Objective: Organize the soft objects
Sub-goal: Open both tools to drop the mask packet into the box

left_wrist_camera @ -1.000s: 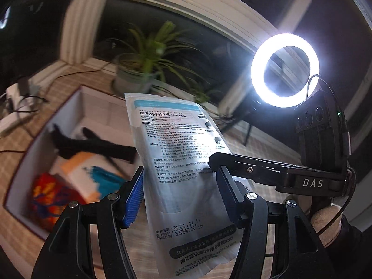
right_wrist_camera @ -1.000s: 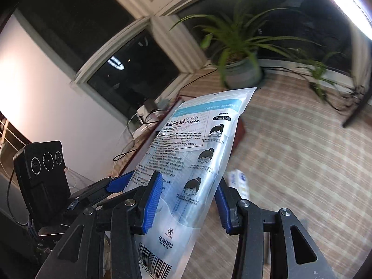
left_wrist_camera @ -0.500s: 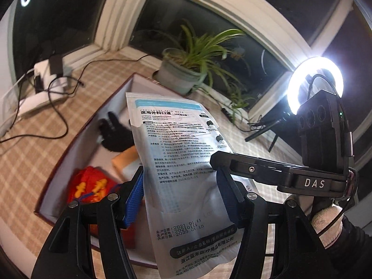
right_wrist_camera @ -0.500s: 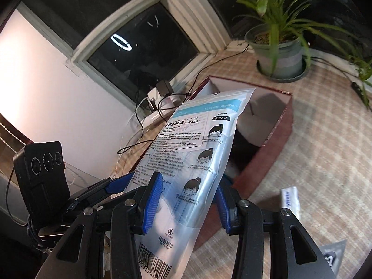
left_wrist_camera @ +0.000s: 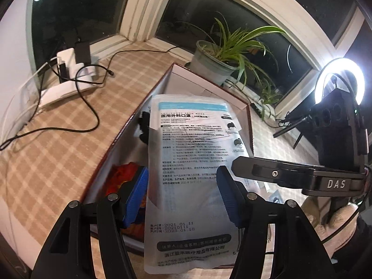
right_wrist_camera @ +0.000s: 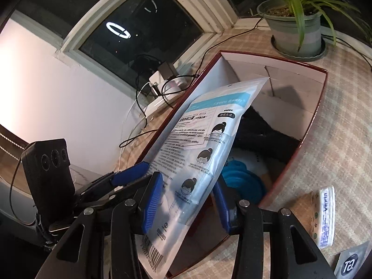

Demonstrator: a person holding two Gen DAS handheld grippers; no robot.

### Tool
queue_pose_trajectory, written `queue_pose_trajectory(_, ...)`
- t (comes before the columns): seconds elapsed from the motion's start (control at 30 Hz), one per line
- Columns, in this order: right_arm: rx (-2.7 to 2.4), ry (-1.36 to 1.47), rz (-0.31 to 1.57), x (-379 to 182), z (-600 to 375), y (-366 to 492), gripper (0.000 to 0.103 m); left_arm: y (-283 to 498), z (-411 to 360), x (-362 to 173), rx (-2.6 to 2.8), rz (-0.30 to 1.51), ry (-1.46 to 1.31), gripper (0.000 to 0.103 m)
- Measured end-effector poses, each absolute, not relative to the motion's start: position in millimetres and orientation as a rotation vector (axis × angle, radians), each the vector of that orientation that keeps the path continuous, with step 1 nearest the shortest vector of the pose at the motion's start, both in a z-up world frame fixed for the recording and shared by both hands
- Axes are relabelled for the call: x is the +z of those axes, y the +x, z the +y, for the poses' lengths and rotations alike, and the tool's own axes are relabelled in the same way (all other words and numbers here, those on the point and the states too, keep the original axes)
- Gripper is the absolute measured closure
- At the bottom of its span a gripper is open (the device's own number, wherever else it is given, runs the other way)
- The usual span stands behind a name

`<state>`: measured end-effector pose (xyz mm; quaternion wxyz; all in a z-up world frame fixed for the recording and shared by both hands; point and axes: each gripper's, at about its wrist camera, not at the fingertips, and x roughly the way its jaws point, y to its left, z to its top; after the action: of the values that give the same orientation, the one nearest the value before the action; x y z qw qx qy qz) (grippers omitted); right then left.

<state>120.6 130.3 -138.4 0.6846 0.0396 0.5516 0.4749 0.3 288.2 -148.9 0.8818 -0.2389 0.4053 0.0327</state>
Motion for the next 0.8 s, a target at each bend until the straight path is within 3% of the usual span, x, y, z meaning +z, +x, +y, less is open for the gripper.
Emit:
queue_pose_trajectory(0.57,1.121,0.03,1.231,-122,114,101,0.062,-29,297,-114,0.148,0.769,-0.443,0.044)
queue_pose_trajectory(0.8,1.114,-0.008,1.15,-100,81,98,0.053,-46,282,-97,0.129,0.716,-0.451,0.044)
